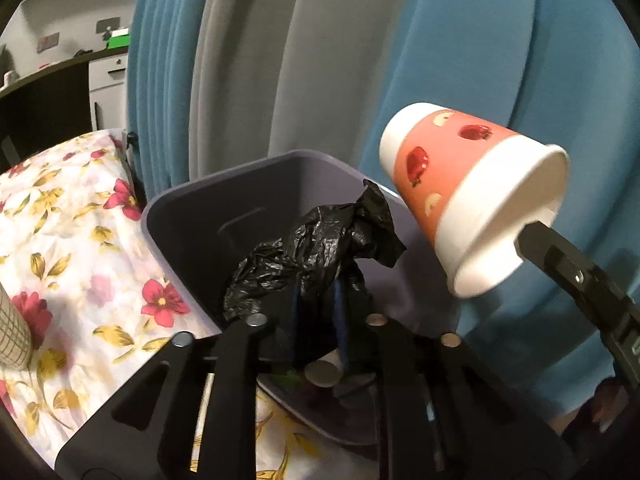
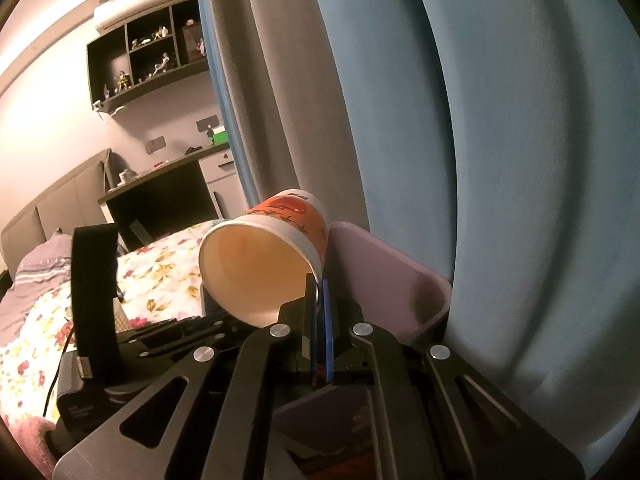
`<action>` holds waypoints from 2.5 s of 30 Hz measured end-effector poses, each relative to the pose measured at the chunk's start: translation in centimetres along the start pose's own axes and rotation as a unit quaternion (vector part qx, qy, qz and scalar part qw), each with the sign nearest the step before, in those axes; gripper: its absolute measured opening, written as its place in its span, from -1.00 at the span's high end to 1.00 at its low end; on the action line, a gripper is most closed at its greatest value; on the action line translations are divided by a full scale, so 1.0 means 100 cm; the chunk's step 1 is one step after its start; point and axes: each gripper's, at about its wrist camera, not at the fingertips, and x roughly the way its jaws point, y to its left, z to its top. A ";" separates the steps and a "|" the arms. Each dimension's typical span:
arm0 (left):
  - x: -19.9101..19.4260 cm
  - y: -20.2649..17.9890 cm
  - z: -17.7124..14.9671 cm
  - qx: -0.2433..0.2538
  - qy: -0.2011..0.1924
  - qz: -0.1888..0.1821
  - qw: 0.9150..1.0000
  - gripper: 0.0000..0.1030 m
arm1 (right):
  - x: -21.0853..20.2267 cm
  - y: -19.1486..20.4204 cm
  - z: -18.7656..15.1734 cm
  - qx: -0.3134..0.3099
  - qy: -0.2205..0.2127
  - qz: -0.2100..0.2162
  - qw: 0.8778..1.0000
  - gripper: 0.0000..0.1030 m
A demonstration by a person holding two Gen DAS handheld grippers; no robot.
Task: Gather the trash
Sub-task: 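Open both tools to drop the black bag and cup into the bin, then move both open tools back toward the red wrapper and paper cups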
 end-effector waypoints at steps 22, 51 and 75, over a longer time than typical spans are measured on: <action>-0.130 0.071 -0.041 -0.055 -0.089 0.149 0.983 -0.80 | 0.059 0.005 -0.025 -0.005 0.092 -0.030 0.995 0.92; -0.285 0.205 -0.115 -0.192 -0.112 0.352 0.909 -0.83 | -0.019 0.150 -0.034 -0.098 0.039 0.126 0.986 -0.22; -0.315 0.294 -0.142 -0.284 -0.116 0.391 0.868 -0.83 | 0.067 0.352 -0.080 -0.313 0.081 0.153 0.934 -0.02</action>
